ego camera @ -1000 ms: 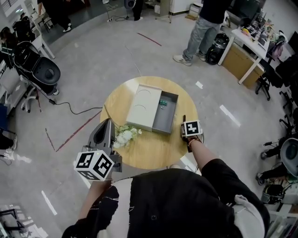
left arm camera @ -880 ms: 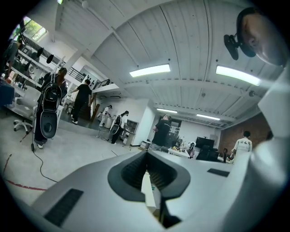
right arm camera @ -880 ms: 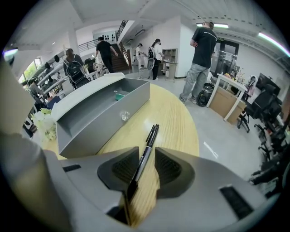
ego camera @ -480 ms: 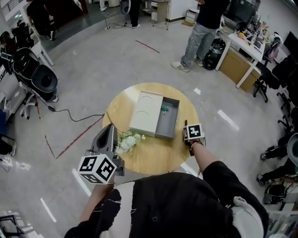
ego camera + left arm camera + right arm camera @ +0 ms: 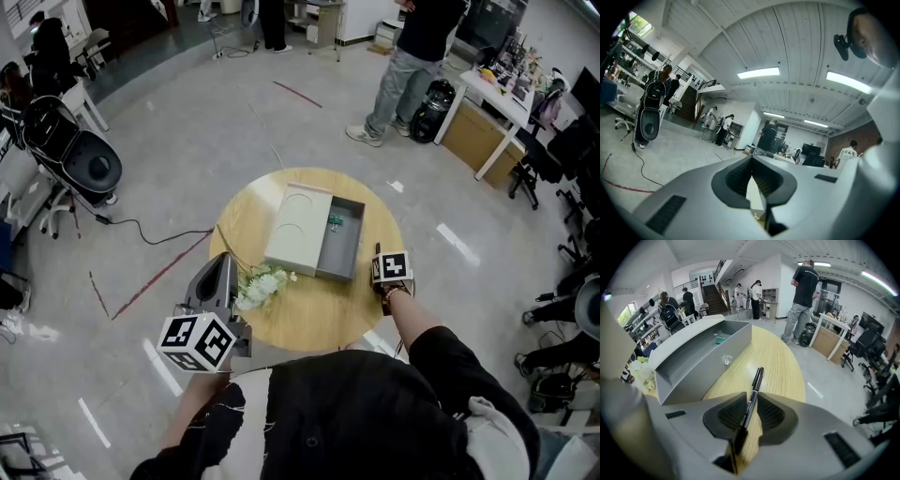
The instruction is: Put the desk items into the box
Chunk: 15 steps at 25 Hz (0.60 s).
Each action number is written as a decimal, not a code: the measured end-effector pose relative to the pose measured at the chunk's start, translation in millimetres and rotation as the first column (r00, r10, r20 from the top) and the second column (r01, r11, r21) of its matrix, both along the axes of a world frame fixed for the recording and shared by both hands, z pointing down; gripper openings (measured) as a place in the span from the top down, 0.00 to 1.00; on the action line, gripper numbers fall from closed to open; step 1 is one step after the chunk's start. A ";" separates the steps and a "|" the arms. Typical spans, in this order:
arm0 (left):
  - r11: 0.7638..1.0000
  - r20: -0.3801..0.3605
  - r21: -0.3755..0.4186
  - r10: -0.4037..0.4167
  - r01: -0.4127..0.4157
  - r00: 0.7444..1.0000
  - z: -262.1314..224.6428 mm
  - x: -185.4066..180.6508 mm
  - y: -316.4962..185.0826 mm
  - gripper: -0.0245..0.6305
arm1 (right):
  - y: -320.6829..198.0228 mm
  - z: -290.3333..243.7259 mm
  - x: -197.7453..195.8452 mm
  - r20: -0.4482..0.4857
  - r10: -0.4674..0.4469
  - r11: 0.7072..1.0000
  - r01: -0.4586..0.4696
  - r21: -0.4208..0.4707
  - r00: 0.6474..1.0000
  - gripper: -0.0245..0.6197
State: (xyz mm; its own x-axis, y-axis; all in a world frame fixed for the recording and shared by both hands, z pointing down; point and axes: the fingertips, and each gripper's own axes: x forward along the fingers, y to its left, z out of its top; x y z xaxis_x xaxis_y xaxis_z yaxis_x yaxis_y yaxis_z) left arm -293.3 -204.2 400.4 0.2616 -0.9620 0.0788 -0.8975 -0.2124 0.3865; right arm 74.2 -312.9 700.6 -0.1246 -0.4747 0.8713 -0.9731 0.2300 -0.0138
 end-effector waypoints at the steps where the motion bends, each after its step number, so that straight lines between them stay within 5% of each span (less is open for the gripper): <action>1: 1.000 -0.001 -0.001 0.002 -0.002 1.000 -0.4 0.0 -0.2 0.95 | 0.7 -0.8 0.2 0.001 0.008 1.000 -0.008 0.000 1.000 0.85; 15: 1.000 -0.007 -0.005 0.025 -0.026 1.000 0.1 6.0 -5.7 0.95 | 8.7 -1.8 4.1 0.057 0.095 0.995 -0.094 -0.020 0.994 0.89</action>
